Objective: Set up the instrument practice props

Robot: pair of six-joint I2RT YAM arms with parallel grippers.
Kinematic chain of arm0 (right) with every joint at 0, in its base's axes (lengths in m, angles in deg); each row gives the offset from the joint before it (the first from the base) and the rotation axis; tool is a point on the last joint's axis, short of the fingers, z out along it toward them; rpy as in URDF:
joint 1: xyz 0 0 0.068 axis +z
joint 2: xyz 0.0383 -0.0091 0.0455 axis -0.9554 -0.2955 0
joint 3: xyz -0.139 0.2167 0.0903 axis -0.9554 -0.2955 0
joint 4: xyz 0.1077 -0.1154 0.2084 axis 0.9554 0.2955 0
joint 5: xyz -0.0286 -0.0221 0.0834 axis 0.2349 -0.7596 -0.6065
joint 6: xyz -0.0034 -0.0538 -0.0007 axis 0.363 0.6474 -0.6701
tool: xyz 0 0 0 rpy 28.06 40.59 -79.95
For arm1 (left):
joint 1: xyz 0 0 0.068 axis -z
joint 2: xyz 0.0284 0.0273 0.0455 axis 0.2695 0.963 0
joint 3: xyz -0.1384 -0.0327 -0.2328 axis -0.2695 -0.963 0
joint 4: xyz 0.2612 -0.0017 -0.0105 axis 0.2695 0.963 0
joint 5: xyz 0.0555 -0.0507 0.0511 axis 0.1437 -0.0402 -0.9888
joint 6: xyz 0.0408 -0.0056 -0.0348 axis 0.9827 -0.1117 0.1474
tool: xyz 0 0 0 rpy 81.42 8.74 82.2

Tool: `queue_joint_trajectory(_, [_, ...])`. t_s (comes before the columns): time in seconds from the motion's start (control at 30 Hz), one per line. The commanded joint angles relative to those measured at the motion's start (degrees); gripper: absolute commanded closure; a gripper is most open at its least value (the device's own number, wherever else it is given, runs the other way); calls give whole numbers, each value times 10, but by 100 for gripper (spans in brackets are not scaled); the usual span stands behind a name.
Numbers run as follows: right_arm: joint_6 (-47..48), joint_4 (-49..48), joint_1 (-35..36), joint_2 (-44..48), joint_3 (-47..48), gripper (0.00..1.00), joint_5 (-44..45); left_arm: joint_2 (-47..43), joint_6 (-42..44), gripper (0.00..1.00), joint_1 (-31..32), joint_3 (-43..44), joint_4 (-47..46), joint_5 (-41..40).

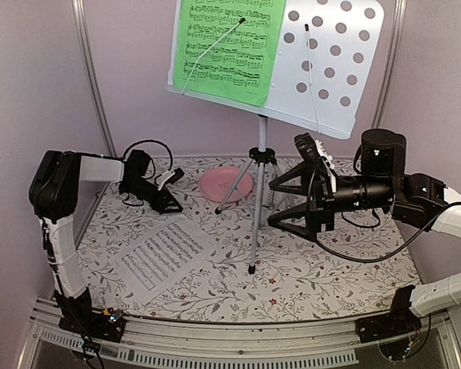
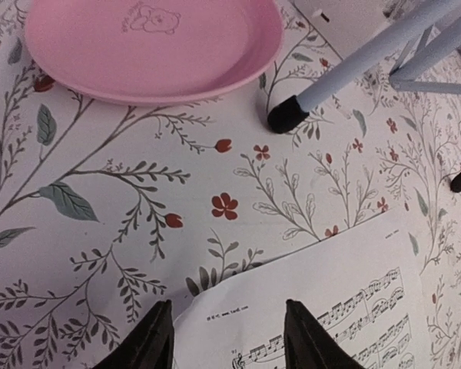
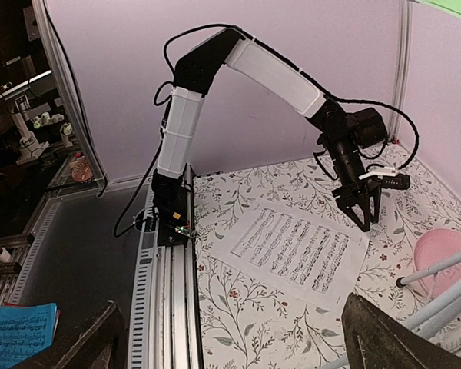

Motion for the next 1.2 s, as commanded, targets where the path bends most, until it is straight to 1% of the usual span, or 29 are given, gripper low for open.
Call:
queue_joint_trajectory(0.0, [-4, -7, -3, 4, 2, 1, -8, -12, 8, 49, -24, 18, -23, 34])
queue_joint_trajectory(0.07, [-2, -7, -3, 2, 4, 1, -10, 6, 22, 47, -25, 38, -2, 55])
queue_joint_trajectory(0.17, [-2, -6, -3, 3, 3, 1, -9, 24, 42, 46, -25, 45, 9, 76])
queue_joint_trajectory(0.37, [-3, -6, -3, 3, 2, 1, -10, 47, 64, 47, -25, 44, 24, 97])
queue_joint_trajectory(0.47, [-3, -6, -3, 1, 3, 1, -11, 51, 71, 48, -26, 32, 17, 91])
queue_joint_trajectory(0.67, [0, -4, -3, -3, 8, 1, -15, 51, 63, 46, -36, 29, -1, 87])
queue_joint_trajectory(0.77, [-1, -3, -3, -3, 8, 1, -15, 59, 51, 46, -37, 32, -1, 56])
queue_joint_trajectory(0.97, [1, 2, -3, -4, 13, 1, -16, 55, 67, 49, -30, 22, 16, 23])
queue_joint_trajectory(1.17, [3, 1, -3, -6, 11, 1, -17, 62, 76, 57, -23, 17, 19, 9])
